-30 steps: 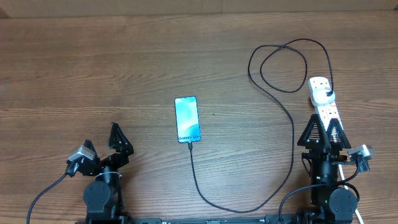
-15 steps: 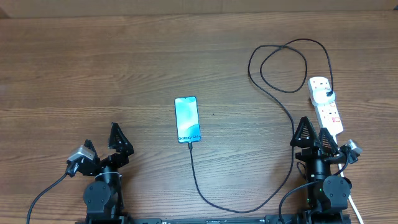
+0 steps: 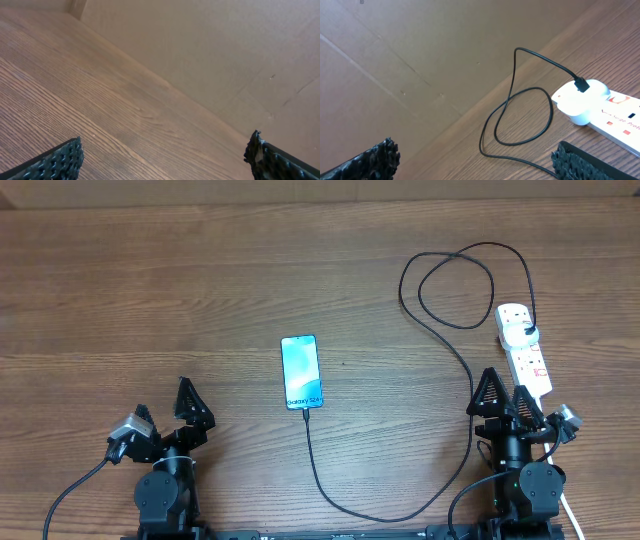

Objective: Plug charger to phone and switch on socket

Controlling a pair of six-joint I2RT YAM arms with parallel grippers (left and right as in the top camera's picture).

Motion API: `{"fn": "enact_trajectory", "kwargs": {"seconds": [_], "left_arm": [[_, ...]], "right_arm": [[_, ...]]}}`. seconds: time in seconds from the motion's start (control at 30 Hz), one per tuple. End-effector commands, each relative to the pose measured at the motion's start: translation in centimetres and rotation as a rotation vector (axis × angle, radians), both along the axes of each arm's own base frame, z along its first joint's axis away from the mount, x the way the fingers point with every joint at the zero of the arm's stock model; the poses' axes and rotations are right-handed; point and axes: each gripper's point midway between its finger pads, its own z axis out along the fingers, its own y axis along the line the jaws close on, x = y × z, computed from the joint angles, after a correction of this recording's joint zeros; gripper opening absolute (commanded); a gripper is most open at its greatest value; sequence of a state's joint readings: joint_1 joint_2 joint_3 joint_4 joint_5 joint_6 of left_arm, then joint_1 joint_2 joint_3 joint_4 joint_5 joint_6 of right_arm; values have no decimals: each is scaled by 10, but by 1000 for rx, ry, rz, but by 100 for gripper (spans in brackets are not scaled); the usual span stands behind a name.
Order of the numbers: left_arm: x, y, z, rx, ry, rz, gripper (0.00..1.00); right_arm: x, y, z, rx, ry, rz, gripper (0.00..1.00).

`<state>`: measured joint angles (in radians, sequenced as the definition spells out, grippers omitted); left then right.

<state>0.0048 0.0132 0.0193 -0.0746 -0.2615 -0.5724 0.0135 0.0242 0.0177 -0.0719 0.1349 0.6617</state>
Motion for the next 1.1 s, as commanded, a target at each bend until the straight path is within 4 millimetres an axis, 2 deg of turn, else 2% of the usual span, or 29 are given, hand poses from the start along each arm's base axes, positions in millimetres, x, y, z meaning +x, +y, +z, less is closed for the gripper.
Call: {"fn": "enact_trajectory", "kwargs": {"seconds": [0.0, 0.1, 0.27, 0.37, 1.07], "left_arm": [[0, 1, -1, 15, 0, -1, 100], [0, 1, -1, 15, 0, -1, 100], [0, 1, -1, 15, 0, -1, 100], [0, 1, -1, 15, 0, -1, 99], [0, 1, -1, 15, 0, -1, 100]], "right_arm": [[0, -1, -2, -3, -2, -5, 100], [0, -1, -2, -36, 2, -6, 100], [0, 4, -1, -339, 24, 30, 100], [0, 10, -2, -432, 26, 68, 100], [0, 10, -1, -432, 25, 65, 100]]}}
